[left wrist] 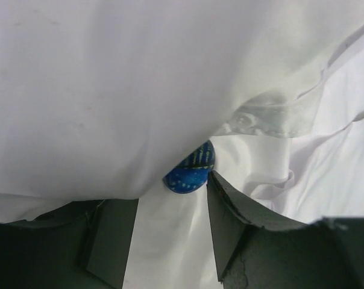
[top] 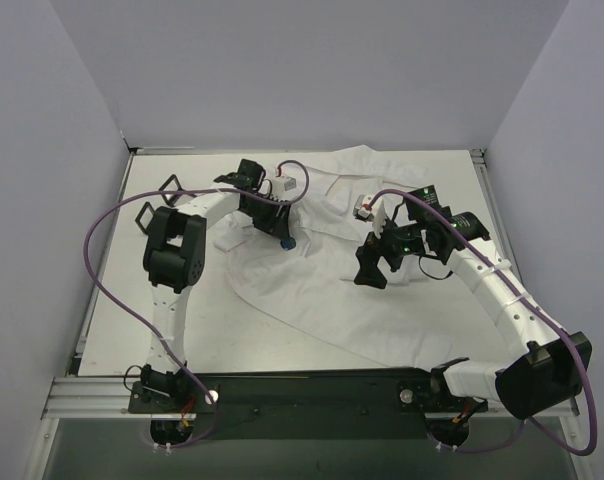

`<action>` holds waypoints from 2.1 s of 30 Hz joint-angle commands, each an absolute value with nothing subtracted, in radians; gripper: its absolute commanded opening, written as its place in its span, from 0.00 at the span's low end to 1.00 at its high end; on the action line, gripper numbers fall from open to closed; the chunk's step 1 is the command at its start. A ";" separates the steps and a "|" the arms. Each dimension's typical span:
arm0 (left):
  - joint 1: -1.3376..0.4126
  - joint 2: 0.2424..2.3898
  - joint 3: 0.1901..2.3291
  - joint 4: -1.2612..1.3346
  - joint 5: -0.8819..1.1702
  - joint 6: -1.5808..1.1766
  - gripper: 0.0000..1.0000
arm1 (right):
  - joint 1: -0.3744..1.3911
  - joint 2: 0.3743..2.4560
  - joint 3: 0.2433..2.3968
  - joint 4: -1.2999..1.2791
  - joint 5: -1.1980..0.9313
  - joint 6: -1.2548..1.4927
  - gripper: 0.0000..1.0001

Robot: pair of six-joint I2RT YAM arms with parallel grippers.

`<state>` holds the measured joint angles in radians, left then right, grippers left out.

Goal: Remove the brooch from the garment
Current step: Pick up the brooch from the flattened clothing.

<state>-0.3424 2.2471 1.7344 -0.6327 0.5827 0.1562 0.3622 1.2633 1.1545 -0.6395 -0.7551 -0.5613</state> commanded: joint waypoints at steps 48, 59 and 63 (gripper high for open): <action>-0.514 2.321 1.693 -0.663 0.046 0.127 0.82 | 0.377 1.247 1.157 -0.641 -0.753 -0.571 0.99; -0.535 2.382 1.752 -0.726 -0.035 0.129 0.53 | 0.377 1.236 1.155 -0.641 -0.756 -0.571 0.99; -0.535 2.372 1.743 -0.716 -0.034 0.130 0.48 | 0.377 1.232 1.149 -0.641 -0.758 -0.572 0.99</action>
<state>-0.5377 2.2665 1.7977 -0.6399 0.0277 0.1314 0.3740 1.2621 1.1538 -0.6392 -0.7467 -0.5613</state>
